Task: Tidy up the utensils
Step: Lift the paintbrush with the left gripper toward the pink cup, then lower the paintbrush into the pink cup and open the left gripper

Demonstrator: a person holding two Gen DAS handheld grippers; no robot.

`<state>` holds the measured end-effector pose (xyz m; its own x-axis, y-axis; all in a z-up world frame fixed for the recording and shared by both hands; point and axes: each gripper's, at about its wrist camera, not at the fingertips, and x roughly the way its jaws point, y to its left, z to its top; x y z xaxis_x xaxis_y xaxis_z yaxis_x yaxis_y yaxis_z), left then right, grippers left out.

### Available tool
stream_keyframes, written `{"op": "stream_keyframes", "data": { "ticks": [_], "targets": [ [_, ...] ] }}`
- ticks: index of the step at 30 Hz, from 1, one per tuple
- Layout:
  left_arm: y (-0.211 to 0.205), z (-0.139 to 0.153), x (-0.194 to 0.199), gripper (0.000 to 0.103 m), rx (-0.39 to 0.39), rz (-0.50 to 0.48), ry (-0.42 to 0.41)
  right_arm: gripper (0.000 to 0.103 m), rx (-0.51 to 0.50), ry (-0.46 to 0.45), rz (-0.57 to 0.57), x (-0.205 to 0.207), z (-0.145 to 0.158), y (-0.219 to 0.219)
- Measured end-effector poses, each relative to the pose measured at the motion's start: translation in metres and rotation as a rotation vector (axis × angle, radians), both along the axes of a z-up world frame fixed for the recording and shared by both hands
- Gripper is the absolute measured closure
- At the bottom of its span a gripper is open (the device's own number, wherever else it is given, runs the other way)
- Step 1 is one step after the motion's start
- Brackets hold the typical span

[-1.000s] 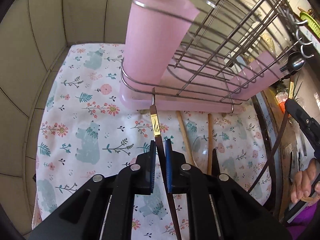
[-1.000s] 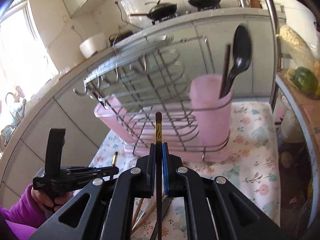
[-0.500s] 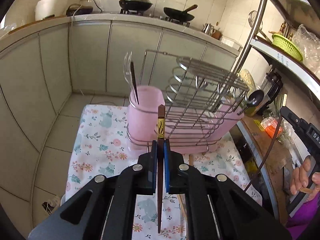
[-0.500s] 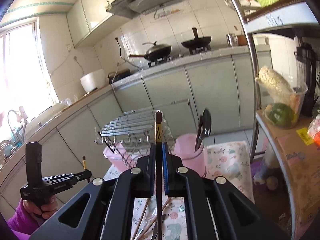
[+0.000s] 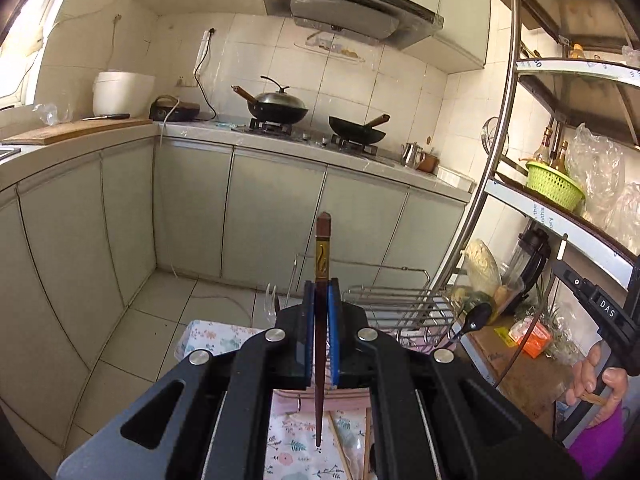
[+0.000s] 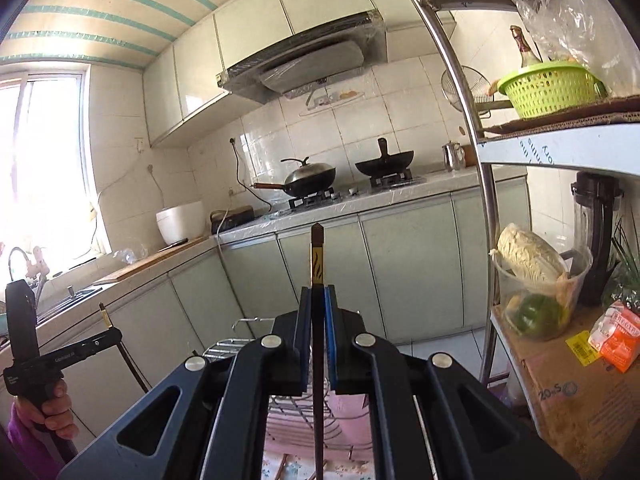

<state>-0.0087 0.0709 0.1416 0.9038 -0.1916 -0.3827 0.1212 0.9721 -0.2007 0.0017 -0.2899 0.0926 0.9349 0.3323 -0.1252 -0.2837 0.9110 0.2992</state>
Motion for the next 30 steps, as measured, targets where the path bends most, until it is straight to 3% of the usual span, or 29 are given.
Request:
{"op": "stream_keyframes", "data": {
  "ticks": [6,12,20,30],
  "targets": [
    [0.009,0.034,0.008,0.098,-0.038,0.032,-0.09,0.097,0.006,-0.12,-0.063,0.007,0.029,-0.004],
    [0.016,0.045,0.023,0.098,-0.061,0.057,-0.126,0.097,0.001,-0.194,-0.119,0.03,0.037,0.0],
    [0.017,0.035,0.057,0.098,-0.055,0.075,-0.105,0.097,-0.061,-0.154,-0.13,0.068,0.013,0.018],
    [0.019,-0.007,0.086,0.098,-0.051,0.066,0.003,0.097,-0.105,-0.063,-0.126,0.081,-0.029,0.027]
  ]
}}
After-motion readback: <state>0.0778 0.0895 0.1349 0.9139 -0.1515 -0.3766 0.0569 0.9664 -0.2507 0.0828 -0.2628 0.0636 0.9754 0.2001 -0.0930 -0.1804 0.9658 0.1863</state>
